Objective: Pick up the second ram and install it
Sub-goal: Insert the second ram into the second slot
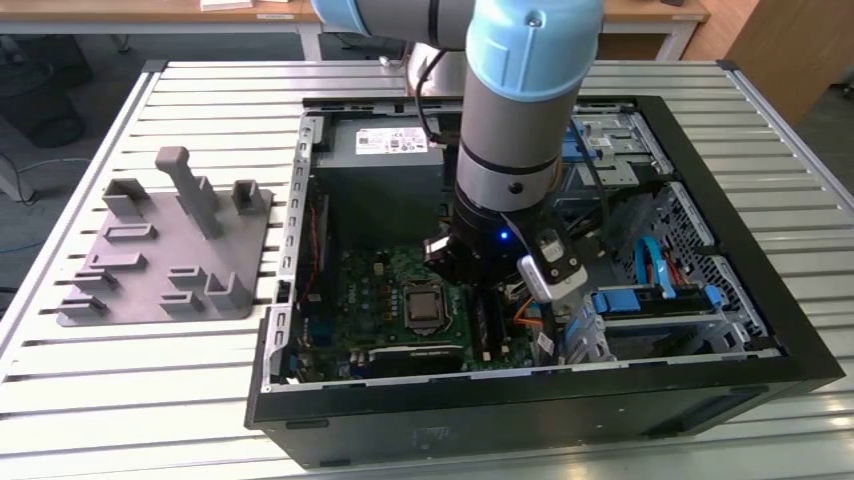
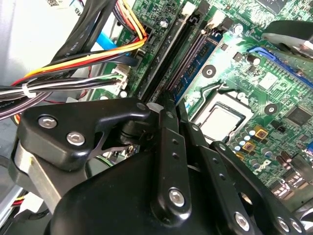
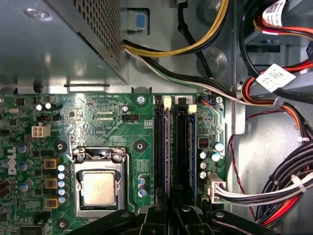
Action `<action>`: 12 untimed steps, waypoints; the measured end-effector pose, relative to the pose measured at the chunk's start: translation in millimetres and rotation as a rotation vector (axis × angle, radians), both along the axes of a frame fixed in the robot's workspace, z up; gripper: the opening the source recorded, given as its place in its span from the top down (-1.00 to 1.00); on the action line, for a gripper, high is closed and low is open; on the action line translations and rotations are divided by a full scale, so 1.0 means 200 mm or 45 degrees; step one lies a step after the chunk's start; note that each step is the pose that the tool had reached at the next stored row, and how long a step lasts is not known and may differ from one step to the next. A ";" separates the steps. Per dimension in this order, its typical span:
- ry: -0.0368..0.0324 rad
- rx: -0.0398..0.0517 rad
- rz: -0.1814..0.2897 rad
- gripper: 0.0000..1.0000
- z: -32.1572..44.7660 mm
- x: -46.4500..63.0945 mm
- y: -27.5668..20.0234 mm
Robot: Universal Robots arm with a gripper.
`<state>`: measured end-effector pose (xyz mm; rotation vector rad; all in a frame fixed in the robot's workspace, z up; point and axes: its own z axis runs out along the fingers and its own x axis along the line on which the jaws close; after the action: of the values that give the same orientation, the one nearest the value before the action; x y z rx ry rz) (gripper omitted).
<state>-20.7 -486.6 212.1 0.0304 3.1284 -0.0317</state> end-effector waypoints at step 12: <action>-0.0015 -0.006 0.000 0.73 0.009 0.00 -0.001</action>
<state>-20.8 -486.9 214.0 0.0304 3.1271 -0.0385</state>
